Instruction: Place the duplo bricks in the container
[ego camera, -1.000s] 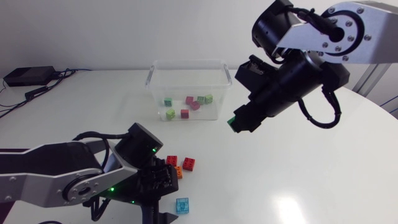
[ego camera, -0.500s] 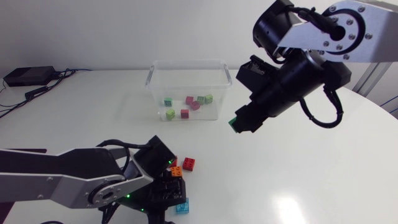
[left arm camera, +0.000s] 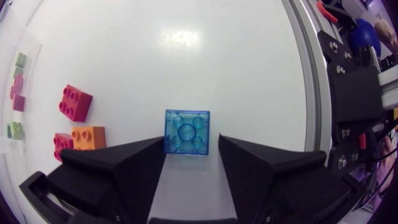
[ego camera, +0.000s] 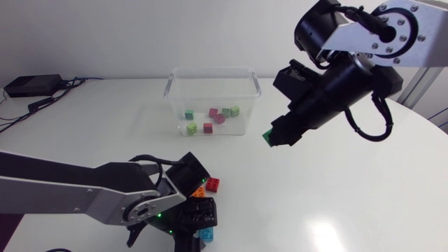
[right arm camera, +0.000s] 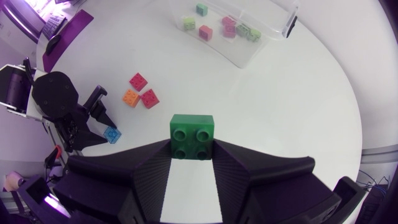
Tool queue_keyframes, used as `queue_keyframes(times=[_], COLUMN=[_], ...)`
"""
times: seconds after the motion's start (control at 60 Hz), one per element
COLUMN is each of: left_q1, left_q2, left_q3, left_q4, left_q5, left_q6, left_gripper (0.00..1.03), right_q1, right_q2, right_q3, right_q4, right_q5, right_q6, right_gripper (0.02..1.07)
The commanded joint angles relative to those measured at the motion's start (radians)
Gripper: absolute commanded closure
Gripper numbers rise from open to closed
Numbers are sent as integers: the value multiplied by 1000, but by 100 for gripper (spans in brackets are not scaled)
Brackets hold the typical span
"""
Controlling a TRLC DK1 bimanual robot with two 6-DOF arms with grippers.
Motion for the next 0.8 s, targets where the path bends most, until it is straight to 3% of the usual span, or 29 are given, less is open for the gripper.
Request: queue_keyframes(times=[0.0,0.25,0.783], left_q1=[-2,-2,78], left_q2=[26,28,-283], left_q3=[32,28,-26], left_q4=[1,-3,-141], left_q5=[-4,-6,-6], left_q6=[18,20,40], left_gripper=[70,74,74], right_q1=[-18,-56,-55], right_q2=[-19,21,382], right_q3=[37,165,511], right_q4=[-22,-20,104], right_q5=[-7,-29,-46], right_q6=[-29,-27,20], right_gripper=[72,72,72])
